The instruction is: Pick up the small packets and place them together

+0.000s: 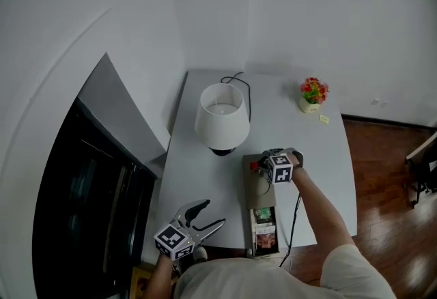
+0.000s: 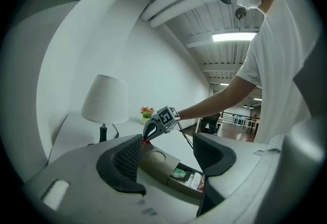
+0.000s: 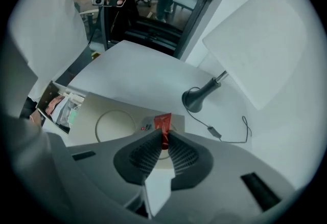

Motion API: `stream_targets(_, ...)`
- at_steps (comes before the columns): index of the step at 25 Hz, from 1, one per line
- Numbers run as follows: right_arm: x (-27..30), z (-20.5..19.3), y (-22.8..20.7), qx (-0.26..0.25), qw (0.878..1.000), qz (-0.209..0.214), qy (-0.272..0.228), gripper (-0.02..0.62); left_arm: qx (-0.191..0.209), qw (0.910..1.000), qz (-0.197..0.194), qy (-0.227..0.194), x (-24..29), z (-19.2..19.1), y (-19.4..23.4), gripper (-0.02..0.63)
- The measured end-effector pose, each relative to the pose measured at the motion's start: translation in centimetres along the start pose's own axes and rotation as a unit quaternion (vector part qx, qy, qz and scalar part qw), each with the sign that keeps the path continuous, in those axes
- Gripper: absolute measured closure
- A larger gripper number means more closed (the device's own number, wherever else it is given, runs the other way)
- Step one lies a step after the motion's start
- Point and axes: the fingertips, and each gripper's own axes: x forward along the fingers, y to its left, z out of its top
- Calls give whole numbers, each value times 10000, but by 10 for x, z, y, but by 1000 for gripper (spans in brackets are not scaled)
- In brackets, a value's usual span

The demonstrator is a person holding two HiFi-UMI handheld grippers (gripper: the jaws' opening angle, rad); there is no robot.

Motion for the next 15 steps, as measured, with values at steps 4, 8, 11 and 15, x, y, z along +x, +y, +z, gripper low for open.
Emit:
stream_targets(4,13,-7,-6,-288,9989,172,320,551,-45,9999,130,10,-5,-1,2,295)
stream_targets(8,28,-19,-17,-436,9967,-185,652,520,-38,9997,227,58,-10,-6,1,295)
stream_targets(11,35,-22,-14,-297,9968,-206,710,301,-21,9997,252,38,-13,-6,2,295)
stream_targets(15,18,-14,-26,-202,9952,-764,570,250,-13,9997,257,-28,-16,-3,4,295)
